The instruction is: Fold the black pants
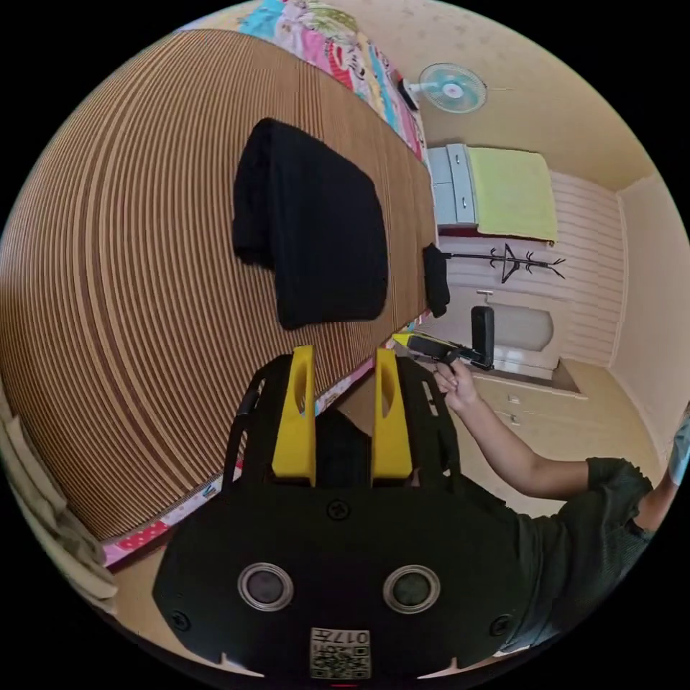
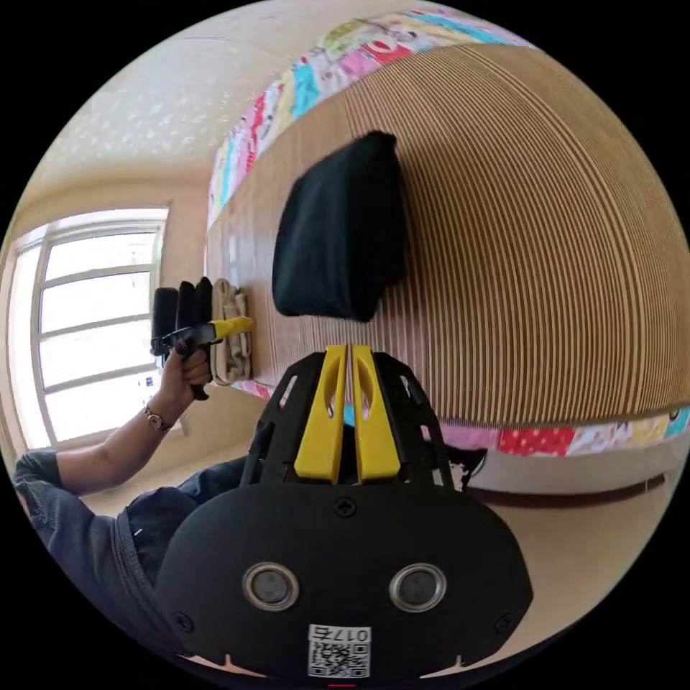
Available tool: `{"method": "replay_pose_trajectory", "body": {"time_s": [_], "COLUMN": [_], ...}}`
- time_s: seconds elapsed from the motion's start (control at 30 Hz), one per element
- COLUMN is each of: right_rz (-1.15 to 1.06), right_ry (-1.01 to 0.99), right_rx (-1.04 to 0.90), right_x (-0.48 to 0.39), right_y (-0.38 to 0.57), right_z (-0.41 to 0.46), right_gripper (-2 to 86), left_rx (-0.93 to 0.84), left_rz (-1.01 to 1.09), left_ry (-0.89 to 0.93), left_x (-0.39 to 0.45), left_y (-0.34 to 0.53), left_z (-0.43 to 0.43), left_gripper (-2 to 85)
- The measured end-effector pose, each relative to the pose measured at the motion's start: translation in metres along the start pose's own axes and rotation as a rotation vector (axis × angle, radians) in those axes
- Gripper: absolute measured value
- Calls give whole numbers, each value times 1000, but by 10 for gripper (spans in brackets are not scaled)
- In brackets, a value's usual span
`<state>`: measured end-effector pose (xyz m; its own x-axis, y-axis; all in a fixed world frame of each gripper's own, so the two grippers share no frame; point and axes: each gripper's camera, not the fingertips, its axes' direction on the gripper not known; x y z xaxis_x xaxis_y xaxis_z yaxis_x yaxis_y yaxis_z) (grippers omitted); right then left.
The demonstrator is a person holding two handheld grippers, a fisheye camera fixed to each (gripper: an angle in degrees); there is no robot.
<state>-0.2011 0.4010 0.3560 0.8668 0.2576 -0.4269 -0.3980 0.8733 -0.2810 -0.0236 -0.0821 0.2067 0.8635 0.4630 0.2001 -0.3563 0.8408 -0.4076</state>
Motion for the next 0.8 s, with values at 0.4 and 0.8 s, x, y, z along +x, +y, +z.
{"method": "replay_pose_trajectory", "body": {"time_s": [0.4, 0.8], "right_rz": [-52, 68], "right_ry": [-167, -409], "right_rx": [164, -11], "right_x": [-5, 44], "right_y": [-116, -45], "right_z": [-9, 36], "right_gripper": [172, 112], "left_rx": [125, -128], "left_rz": [25, -110], "left_ry": [-19, 65], "left_x": [-67, -94], "left_y": [-165, -127], "left_z": [-23, 37], "left_gripper": [205, 100]}}
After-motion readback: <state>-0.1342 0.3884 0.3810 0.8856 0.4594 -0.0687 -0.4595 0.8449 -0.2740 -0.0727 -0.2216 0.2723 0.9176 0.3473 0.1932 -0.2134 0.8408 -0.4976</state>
